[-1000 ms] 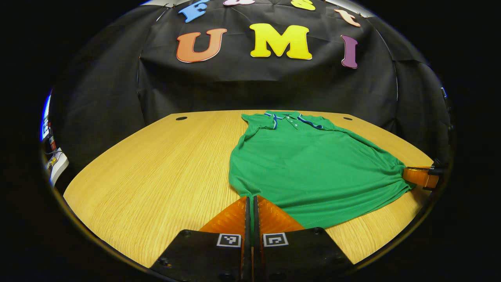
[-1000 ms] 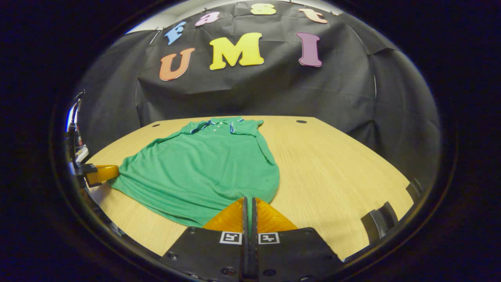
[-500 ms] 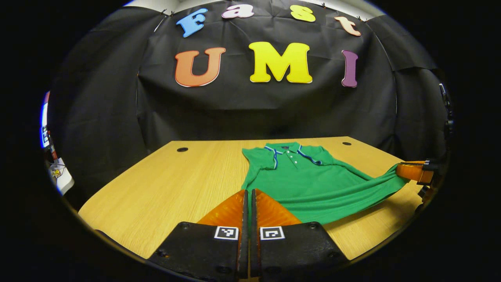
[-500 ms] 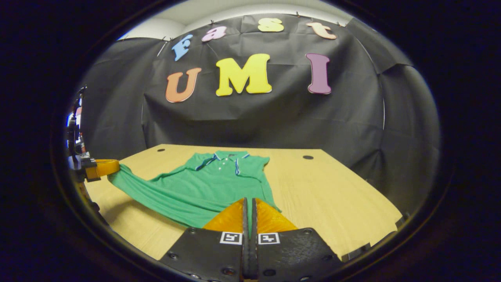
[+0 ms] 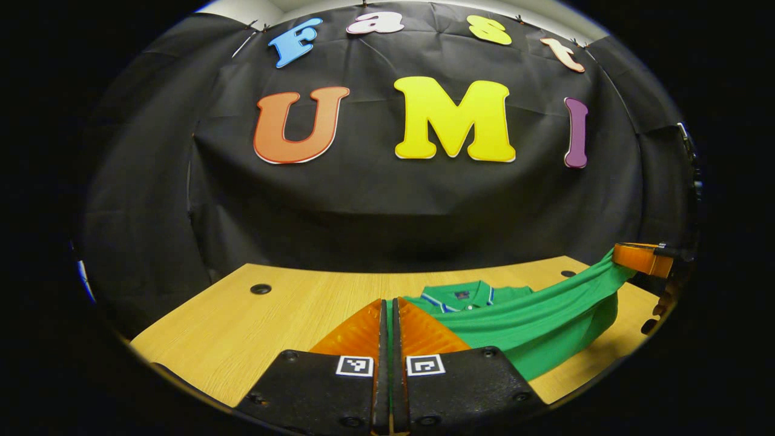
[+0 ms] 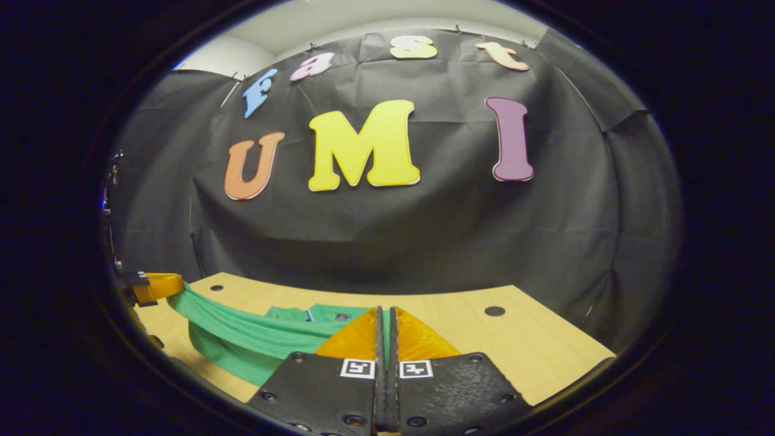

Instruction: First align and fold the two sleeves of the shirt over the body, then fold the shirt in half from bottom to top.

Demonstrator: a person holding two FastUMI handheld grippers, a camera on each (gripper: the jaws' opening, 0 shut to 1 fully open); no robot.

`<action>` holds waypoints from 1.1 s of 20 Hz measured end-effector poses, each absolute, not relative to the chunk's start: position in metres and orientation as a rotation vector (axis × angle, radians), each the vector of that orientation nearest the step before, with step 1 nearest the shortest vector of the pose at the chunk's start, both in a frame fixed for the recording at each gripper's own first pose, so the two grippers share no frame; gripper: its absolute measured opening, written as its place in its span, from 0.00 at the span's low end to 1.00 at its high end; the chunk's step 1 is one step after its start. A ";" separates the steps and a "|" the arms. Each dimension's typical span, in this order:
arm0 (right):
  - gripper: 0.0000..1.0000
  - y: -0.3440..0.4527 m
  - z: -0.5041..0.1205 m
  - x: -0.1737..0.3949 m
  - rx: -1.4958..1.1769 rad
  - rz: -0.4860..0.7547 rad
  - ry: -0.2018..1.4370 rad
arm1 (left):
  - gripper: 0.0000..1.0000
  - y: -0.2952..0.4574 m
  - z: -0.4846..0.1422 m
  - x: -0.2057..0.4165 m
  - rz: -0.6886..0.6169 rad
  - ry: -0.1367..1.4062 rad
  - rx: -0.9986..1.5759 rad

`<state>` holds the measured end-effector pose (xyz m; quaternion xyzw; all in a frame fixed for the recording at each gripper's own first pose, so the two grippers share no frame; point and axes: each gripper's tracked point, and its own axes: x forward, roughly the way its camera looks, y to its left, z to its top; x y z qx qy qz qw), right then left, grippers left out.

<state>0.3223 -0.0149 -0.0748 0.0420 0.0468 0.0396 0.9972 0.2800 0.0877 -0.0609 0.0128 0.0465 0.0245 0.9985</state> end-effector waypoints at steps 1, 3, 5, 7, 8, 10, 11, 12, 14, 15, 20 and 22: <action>0.00 -0.012 -0.073 0.343 0.089 0.075 0.076 | 0.07 0.092 -0.060 0.298 0.057 0.090 0.031; 0.00 -0.015 -0.079 0.380 0.084 0.035 0.076 | 0.08 0.093 -0.068 0.331 0.067 0.112 0.035; 0.00 -0.010 -0.097 0.417 0.088 0.023 0.073 | 0.07 0.091 -0.077 0.368 0.052 0.104 0.048; 0.02 -0.010 -0.127 0.453 0.062 0.002 0.107 | 0.08 0.096 -0.100 0.398 0.063 0.137 0.072; 0.00 -0.009 -0.139 0.470 0.036 -0.001 0.125 | 0.08 0.097 -0.112 0.414 0.064 0.160 0.064; 0.00 -0.013 -0.158 0.501 0.025 -0.012 0.143 | 0.08 0.103 -0.129 0.440 0.075 0.178 0.034; 0.00 -0.013 -0.164 0.516 0.023 -0.016 0.151 | 0.08 0.105 -0.136 0.454 0.067 0.190 0.031; 0.00 -0.015 -0.167 0.529 0.014 -0.018 0.150 | 0.08 0.109 -0.143 0.467 0.073 0.203 0.025; 0.00 -0.015 -0.166 0.554 -0.020 -0.015 0.134 | 0.08 0.113 -0.152 0.493 0.071 0.207 0.022; 0.00 -0.014 -0.167 0.563 -0.037 -0.015 0.125 | 0.08 0.114 -0.154 0.501 0.070 0.204 0.043; 0.01 -0.019 -0.174 0.573 -0.066 -0.058 0.127 | 0.08 0.117 -0.158 0.515 0.081 0.177 0.083; 0.11 -0.028 -0.176 0.574 -0.034 -0.089 0.130 | 0.22 0.123 -0.158 0.513 0.092 0.160 0.037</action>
